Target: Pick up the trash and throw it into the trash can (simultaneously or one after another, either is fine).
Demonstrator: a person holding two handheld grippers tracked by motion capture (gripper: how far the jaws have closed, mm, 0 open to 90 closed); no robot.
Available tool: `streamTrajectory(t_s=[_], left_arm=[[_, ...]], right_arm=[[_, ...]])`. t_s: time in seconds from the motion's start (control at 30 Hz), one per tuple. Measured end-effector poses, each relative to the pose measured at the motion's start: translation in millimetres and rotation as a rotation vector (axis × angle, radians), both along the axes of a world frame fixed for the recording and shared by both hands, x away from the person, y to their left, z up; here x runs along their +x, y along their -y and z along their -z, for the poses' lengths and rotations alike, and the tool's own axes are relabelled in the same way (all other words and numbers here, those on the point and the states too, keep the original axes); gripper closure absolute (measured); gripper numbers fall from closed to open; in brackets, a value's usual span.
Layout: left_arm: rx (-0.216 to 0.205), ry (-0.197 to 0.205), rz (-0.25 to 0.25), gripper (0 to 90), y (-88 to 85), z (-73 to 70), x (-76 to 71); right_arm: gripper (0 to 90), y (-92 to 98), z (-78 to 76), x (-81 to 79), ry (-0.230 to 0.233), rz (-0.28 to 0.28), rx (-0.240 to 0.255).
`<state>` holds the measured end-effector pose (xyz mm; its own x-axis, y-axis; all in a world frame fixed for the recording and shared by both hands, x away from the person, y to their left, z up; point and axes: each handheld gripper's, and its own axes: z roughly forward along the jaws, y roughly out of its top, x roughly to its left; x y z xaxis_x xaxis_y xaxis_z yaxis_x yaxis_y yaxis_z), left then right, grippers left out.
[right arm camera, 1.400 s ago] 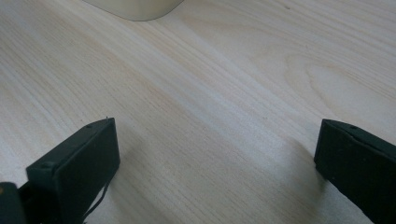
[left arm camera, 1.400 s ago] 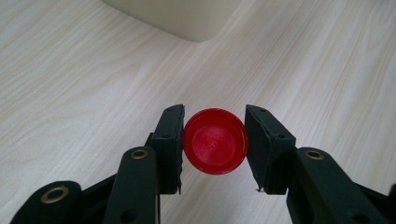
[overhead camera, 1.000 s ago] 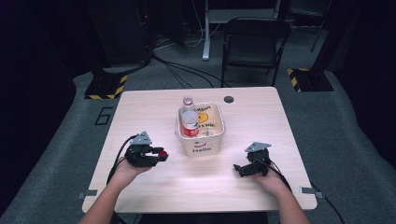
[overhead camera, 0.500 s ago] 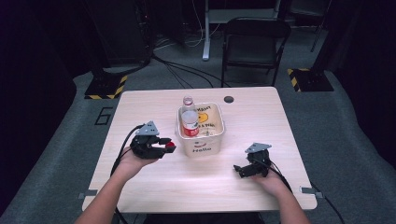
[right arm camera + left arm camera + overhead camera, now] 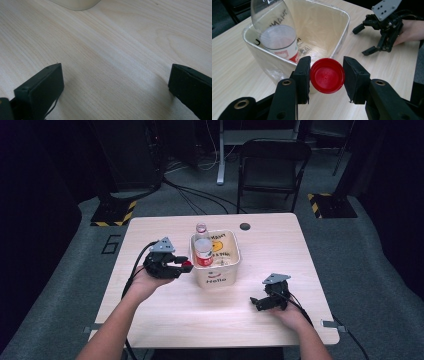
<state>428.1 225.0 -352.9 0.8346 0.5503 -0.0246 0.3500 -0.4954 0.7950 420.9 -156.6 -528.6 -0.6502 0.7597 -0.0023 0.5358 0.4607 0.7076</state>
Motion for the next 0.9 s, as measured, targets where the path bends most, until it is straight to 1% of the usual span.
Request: streamTrajectory(t_s=[0.03,0.13,0.17,0.2,0.27,0.3,0.33,0.37,0.4,0.43,0.5,0.57,0.6,0.63,0.67,0.7,0.73,0.77,0.9], left_arm=[[-0.004,-0.007,-0.001,59.1,2.2,-2.9,2.6],[-0.012,-0.003,-0.004,59.1,6.4,-5.7,5.7],[-0.006,0.004,0.003,59.1,11.3,-10.3,9.1],[-0.006,0.004,0.003,59.1,11.3,-10.3,9.1],[-0.019,0.006,0.013,59.1,18.7,-15.4,12.9],[-0.019,0.006,0.013,59.1,18.7,-15.4,12.9],[-0.013,0.012,0.019,59.1,24.3,-18.1,14.5],[-0.013,0.012,0.019,59.1,24.3,-18.1,14.5],[-0.016,0.012,0.021,59.1,26.7,-19.1,15.3],[-0.012,0.007,0.019,59.1,29.3,-20.3,15.9],[-0.008,0.019,0.025,59.1,36.3,-24.5,17.8],[-0.024,0.022,0.023,59.1,41.5,-26.2,18.6],[-0.024,0.022,0.023,59.1,41.5,-26.2,18.6],[-0.024,0.027,0.021,59.1,48.2,-27.0,19.2],[-0.024,0.027,0.021,59.1,48.2,-27.0,19.2],[-0.012,0.032,0.021,59.1,54.3,-28.1,19.7],[-0.013,0.033,0.02,59.1,57.3,-28.7,19.7],[-0.013,0.033,0.02,59.1,57.3,-28.7,19.7],[-0.005,0.032,0.028,59.1,68.1,-31.5,22.6]], right_arm=[[0.0,0.0,0.1,0.3,0.001,-0.002,0.001],[0.0,-0.1,0.0,-0.6,-0.003,-0.001,0.001],[0.0,0.0,0.0,-0.5,-0.003,-0.004,0.001],[0.0,0.0,0.0,-0.5,-0.003,-0.004,0.001],[0.0,-0.2,-0.1,0.1,-0.002,-0.01,0.003],[0.0,-0.2,-0.1,0.1,-0.002,-0.01,0.003],[0.0,-0.2,0.3,1.0,0.005,-0.016,0.001],[0.0,-0.2,0.3,1.0,0.005,-0.016,0.001],[0.0,-1.1,0.0,1.1,-0.005,-0.011,0.005],[0.0,-1.2,0.0,1.8,-0.002,-0.017,0.003],[0.0,-1.2,0.0,1.6,-0.004,-0.015,0.005],[0.0,-0.9,0.0,1.6,-0.004,-0.017,0.004],[0.0,-0.9,0.0,1.6,-0.004,-0.017,0.004],[0.0,-1.2,0.1,1.1,-0.001,-0.013,0.003],[0.0,-1.2,0.1,1.1,-0.001,-0.013,0.003],[0.0,-1.3,0.1,0.8,-0.002,-0.014,0.003],[0.0,-1.1,0.1,1.1,-0.001,-0.018,0.002],[0.0,-1.3,0.1,1.3,-0.002,-0.019,0.003],[0.0,-1.3,0.1,1.1,-0.001,-0.018,0.002]])
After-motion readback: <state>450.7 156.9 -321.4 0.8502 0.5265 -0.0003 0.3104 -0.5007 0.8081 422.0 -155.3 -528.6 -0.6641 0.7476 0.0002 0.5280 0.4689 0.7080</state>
